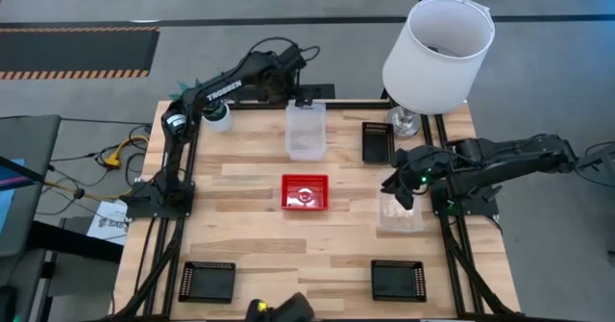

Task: Stack baskets by color
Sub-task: Stack the bottom transparent bin on the top stacked transparent bins

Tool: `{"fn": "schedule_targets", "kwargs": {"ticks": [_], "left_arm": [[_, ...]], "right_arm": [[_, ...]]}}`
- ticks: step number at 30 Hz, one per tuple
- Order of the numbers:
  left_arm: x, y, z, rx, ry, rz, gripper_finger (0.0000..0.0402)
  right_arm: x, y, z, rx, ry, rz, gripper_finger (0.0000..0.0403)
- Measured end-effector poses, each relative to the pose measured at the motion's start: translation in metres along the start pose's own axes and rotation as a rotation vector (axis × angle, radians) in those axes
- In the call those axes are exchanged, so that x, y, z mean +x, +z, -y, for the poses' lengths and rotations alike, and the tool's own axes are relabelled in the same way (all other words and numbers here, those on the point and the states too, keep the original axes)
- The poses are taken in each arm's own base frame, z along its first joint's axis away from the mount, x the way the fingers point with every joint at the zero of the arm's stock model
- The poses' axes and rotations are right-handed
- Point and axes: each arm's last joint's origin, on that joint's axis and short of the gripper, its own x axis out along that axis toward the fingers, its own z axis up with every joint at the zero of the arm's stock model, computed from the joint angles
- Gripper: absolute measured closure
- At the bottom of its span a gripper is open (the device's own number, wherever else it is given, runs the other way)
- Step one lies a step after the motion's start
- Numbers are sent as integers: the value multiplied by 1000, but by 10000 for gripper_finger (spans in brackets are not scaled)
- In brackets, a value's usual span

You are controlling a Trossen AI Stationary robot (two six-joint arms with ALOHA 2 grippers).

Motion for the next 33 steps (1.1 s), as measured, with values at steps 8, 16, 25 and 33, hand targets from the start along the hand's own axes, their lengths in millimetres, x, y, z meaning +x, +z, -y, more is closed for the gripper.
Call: {"fn": "schedule_targets", "kwargs": {"ticks": [8, 16, 25, 33], "left_arm": [[-76, -51, 45, 438, 179, 178, 134], [-120, -125, 97, 732, -19, 303, 133], [-132, -180, 132, 955, -122, 395, 133], [-149, -197, 114, 981, -141, 452, 133]], "right_arm": [[-17, -19, 2, 280, -115, -222, 274], [-20, -52, 6, 501, -410, -274, 274], [-3, -72, 17, 677, -596, -270, 226], [7, -76, 10, 772, -617, -292, 174]]}}
